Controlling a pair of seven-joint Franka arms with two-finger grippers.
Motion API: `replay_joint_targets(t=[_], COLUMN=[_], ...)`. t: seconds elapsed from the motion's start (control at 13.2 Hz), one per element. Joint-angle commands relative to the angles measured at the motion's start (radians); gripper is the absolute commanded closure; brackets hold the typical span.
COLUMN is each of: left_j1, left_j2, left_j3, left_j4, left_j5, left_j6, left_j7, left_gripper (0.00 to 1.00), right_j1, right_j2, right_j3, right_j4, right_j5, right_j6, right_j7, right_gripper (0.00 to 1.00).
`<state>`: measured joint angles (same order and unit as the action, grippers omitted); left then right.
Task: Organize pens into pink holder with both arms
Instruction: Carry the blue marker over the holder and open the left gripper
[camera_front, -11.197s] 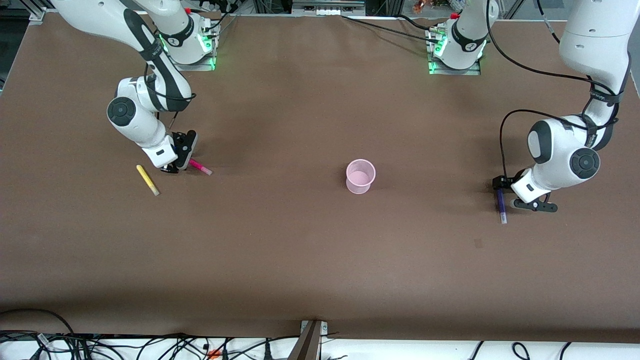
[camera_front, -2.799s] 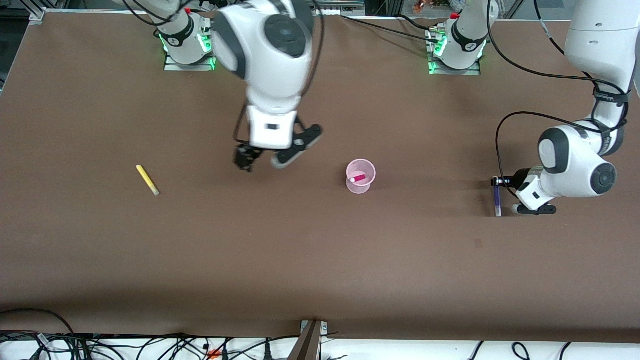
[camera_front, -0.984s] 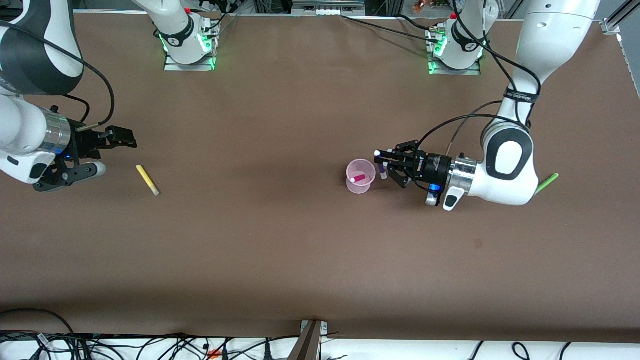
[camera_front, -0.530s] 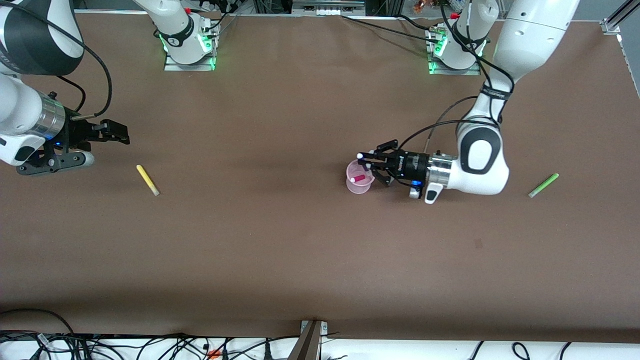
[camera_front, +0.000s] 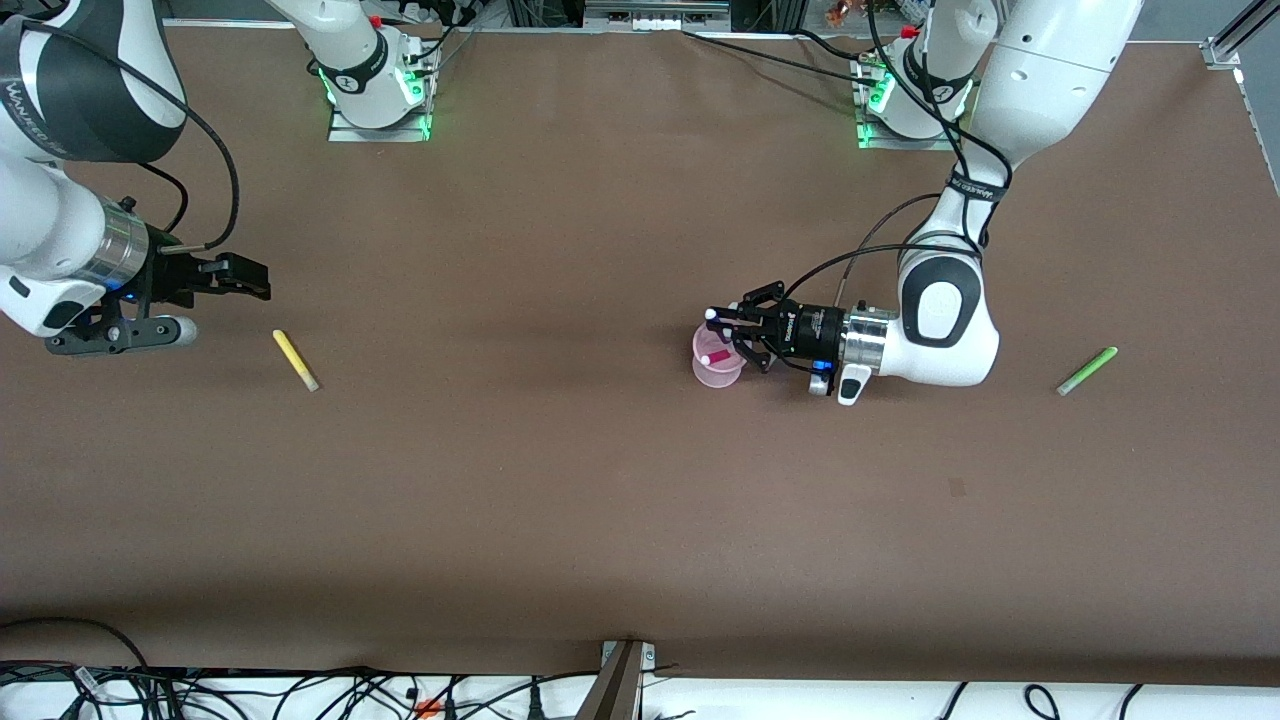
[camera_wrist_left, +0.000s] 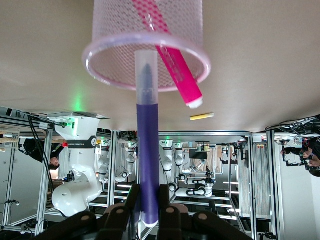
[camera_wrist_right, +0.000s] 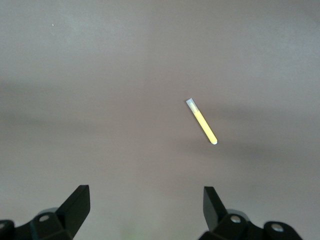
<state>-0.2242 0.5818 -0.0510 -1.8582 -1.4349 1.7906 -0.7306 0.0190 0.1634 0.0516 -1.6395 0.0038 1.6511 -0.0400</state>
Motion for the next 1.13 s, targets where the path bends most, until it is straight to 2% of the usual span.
replay_joint_targets(t=[0.0, 0.08, 0.15, 0.23, 0.3, 0.38, 0.53, 0.91, 1.06], left_j1=[0.005, 0.008, 0.011, 0.011, 0.012, 0.019, 0.034, 0.083, 0.088], left_j2=[0.006, 0.018, 0.018, 0.017, 0.006, -0.005, -0.043, -0.16, -0.21], left_j3=[-0.003, -0.003, -0.003, -0.003, -0.001, 0.002, 0.01, 0.014, 0.016], left_j4=[-0.002, -0.002, -0.002, -0.001, 0.001, 0.001, 0.001, 0.111, 0.114], left_j5=[-0.022, -0.022, -0.021, -0.013, -0.012, -0.01, -0.004, 0.403, 0.543], left_j6=[-0.002, -0.005, -0.005, -0.005, -0.005, -0.007, -0.008, -0.007, -0.002], left_j7=[0.023, 0.013, 0.013, 0.011, 0.01, 0.01, -0.01, -0.11, -0.11], left_gripper=[1.0, 0.85, 0.63, 0.3, 0.06, 0.0, 0.0, 0.0, 0.0], right_j1=[-0.017, -0.017, -0.017, -0.02, -0.021, -0.021, -0.021, -0.013, -0.011], right_j2=[-0.013, -0.013, -0.012, -0.012, -0.01, -0.002, 0.004, 0.01, 0.011], right_j3=[0.01, 0.005, 0.005, 0.004, -0.001, -0.004, -0.004, 0.005, 0.005], right_j4=[-0.013, -0.013, -0.014, -0.014, -0.014, -0.014, -0.014, -0.022, -0.022], right_j5=[-0.007, -0.007, -0.007, -0.007, -0.008, -0.01, -0.011, -0.007, -0.007], right_j6=[0.013, 0.015, 0.016, 0.016, 0.018, 0.019, 0.022, 0.026, 0.029], right_j7=[0.014, 0.014, 0.014, 0.014, 0.014, 0.012, 0.012, 0.014, 0.014], right_gripper=[0.0, 0.0, 0.0, 0.0, 0.0, 0.0, 0.0, 0.0, 0.0])
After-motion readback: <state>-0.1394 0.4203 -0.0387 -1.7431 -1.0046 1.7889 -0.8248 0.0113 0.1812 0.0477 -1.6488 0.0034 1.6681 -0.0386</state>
